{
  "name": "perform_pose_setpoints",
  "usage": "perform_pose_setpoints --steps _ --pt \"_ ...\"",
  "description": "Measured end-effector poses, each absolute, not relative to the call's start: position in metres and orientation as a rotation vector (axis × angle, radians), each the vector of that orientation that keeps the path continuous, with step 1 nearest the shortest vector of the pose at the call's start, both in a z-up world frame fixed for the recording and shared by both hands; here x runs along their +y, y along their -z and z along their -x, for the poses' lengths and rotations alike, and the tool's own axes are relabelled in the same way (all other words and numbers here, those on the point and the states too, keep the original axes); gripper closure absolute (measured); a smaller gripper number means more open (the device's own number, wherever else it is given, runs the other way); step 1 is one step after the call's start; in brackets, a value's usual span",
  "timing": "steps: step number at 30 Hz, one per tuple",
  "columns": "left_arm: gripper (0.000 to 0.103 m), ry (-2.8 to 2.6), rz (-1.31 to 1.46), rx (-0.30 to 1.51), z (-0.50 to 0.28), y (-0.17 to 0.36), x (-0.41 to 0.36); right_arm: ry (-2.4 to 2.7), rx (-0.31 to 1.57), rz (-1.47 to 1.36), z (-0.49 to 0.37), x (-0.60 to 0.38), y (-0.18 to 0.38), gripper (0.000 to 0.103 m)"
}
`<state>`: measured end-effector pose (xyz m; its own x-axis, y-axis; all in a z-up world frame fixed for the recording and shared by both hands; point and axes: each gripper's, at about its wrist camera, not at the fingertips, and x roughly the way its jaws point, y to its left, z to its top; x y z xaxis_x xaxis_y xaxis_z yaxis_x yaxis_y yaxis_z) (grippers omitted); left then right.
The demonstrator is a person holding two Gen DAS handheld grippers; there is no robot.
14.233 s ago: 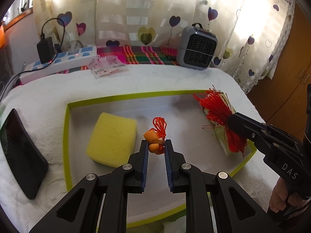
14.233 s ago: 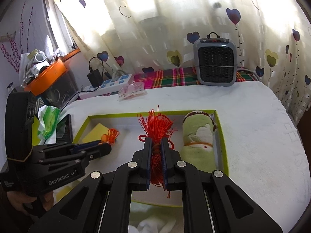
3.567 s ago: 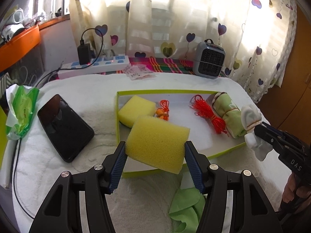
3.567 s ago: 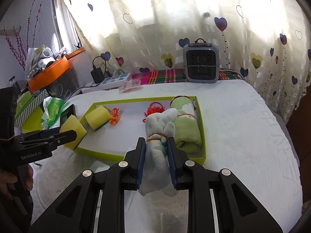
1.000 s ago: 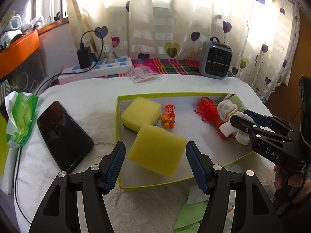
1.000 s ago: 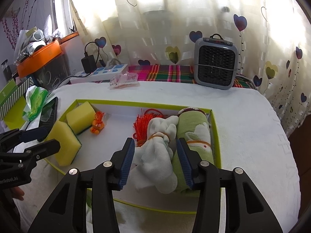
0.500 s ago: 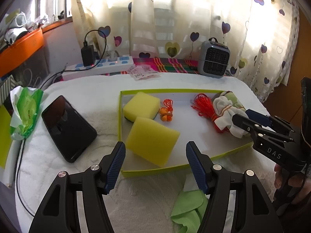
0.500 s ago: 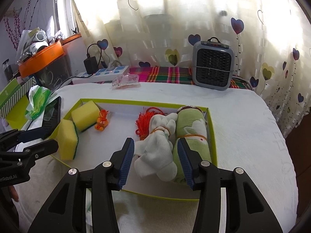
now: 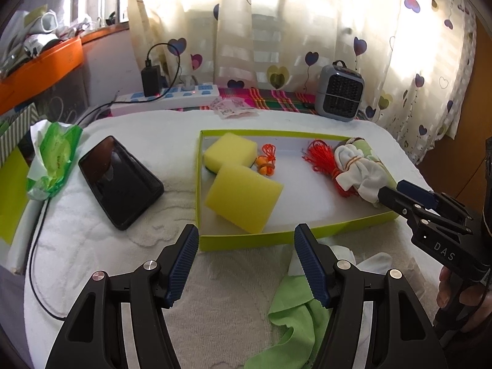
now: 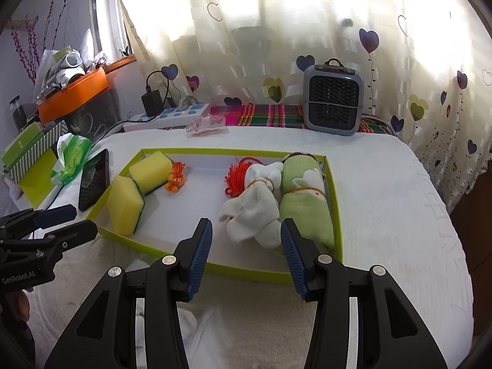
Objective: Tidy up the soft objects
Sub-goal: 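Withdraw both open grippers from the box toward the remaining items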
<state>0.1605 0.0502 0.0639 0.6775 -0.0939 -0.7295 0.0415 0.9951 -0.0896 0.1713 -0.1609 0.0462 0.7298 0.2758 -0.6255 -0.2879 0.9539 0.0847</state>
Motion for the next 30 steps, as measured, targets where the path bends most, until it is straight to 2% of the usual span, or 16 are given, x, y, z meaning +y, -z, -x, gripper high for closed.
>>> perform_pose_setpoints --steps 16,30 --pt "0.038 0.085 0.063 0.829 -0.134 -0.062 0.047 -0.296 0.689 -0.023 -0.141 -0.175 -0.041 0.055" --pt "0.039 0.125 0.166 0.911 -0.123 -0.035 0.057 -0.215 0.714 -0.117 -0.112 -0.222 -0.03 0.055"
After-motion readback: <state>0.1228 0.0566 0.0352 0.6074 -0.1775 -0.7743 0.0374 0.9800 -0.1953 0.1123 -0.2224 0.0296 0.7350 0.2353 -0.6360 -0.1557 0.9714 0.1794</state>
